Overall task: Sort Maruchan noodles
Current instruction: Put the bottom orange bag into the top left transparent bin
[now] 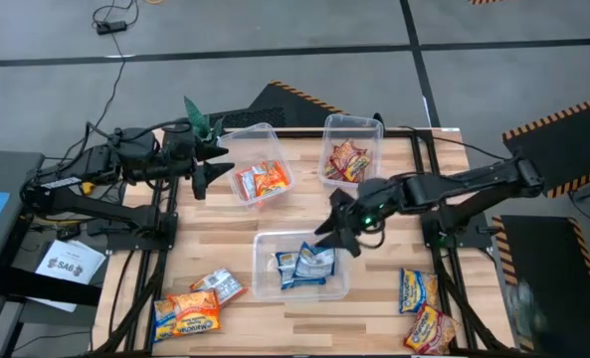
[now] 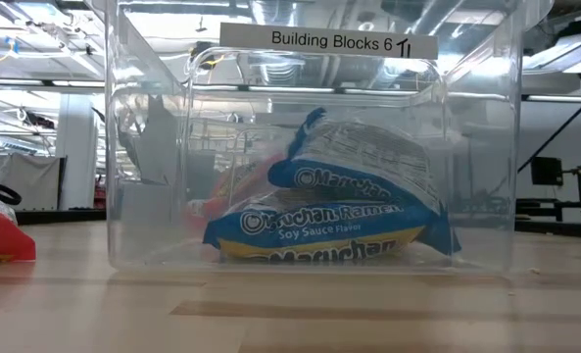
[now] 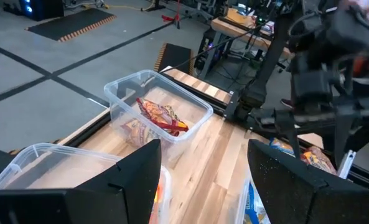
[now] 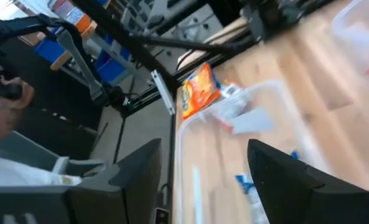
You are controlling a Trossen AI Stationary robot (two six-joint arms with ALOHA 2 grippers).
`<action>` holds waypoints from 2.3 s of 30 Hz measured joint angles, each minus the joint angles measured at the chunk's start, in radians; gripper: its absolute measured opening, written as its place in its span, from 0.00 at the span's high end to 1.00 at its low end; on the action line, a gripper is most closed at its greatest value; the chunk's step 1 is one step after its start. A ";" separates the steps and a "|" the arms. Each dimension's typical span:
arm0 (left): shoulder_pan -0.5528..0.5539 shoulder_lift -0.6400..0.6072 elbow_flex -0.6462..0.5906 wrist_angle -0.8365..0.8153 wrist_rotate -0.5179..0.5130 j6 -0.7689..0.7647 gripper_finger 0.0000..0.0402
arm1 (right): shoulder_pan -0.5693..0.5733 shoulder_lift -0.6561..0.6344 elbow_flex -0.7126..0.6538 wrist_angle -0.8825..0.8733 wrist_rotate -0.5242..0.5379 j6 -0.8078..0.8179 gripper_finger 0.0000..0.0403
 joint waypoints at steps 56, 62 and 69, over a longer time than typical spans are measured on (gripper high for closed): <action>-0.598 -0.032 -0.448 0.079 0.316 -0.481 0.44 | -0.074 -0.236 0.001 -0.174 0.183 0.159 0.36; -0.778 0.151 -0.447 -0.029 0.314 -0.615 0.44 | -0.049 -0.261 0.001 -0.239 0.183 0.151 0.36; -0.943 0.311 -0.447 -0.146 0.141 -0.648 0.44 | -0.036 -0.265 0.001 -0.272 0.183 0.113 0.36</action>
